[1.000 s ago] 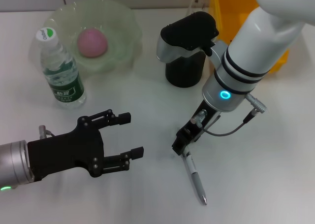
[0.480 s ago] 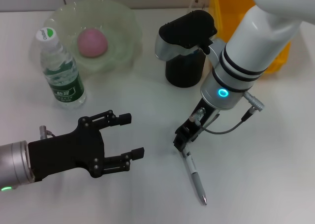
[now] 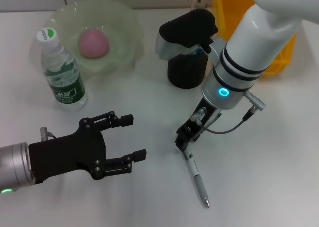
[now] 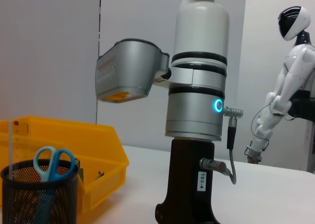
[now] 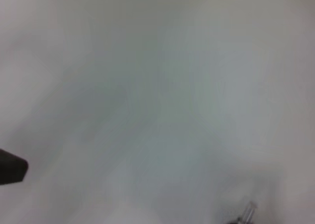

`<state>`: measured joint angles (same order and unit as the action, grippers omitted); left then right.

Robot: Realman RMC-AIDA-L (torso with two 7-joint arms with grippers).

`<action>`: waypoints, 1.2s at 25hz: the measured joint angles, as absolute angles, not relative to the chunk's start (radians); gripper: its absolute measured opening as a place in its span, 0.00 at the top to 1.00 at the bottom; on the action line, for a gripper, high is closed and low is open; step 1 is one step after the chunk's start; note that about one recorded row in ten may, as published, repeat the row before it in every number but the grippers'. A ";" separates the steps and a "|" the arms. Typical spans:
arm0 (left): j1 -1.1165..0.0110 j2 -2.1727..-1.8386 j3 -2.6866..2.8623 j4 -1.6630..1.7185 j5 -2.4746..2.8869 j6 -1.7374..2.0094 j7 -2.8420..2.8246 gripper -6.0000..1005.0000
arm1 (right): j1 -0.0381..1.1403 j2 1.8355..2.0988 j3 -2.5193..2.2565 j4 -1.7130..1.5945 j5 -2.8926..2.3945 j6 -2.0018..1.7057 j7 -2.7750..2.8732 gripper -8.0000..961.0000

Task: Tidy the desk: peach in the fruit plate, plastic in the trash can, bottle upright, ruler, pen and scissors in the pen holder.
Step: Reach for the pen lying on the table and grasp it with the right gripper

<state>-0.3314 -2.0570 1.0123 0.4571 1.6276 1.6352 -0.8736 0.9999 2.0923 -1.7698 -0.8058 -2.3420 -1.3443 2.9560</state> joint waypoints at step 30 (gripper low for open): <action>-0.331 -2.062 1.012 0.456 1.634 1.634 -0.871 0.21 | 1.016 2.092 -1.779 -0.766 -2.314 -1.310 2.953 0.74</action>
